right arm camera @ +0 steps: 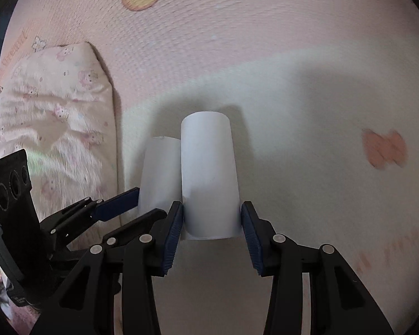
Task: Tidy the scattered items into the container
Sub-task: 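Close the left tool on one white tube while the right tool grasps the other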
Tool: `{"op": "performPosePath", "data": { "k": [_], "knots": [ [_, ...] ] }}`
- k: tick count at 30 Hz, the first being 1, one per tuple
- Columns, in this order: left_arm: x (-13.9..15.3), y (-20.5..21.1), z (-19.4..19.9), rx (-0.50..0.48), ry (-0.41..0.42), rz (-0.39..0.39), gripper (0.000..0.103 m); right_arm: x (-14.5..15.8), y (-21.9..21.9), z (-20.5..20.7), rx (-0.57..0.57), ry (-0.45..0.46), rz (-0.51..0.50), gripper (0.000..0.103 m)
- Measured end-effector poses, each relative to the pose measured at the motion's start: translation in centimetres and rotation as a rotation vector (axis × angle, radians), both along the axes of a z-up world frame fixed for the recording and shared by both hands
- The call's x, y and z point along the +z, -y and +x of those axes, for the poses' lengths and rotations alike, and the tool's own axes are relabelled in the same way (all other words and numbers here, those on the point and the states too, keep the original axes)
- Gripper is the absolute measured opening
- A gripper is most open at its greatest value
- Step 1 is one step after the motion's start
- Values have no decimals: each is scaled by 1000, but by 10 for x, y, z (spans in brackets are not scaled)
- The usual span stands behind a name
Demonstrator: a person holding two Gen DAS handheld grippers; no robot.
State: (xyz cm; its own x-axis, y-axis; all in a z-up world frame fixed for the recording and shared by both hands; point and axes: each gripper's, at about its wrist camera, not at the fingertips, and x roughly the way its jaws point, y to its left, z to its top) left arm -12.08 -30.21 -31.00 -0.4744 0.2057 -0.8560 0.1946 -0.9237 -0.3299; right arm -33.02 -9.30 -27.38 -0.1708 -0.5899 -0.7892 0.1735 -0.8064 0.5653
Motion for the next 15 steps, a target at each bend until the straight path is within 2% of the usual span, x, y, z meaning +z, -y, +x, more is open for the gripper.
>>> {"op": "performPosePath", "data": {
  "k": [5, 8, 12, 15],
  "knots": [
    [-2, -36, 17, -18, 31, 15, 48, 8, -36, 21, 7, -4, 26, 40],
    [-1, -58, 25, -26, 44, 14, 44, 10, -56, 32, 32, 11, 51, 40],
    [0, -77, 44, -50, 64, 52, 43, 11, -75, 52, 49, 18, 93, 40],
    [2, -93, 52, -82, 78, 20, 43, 11, -83, 67, 51, 23, 99, 40]
  ]
}}
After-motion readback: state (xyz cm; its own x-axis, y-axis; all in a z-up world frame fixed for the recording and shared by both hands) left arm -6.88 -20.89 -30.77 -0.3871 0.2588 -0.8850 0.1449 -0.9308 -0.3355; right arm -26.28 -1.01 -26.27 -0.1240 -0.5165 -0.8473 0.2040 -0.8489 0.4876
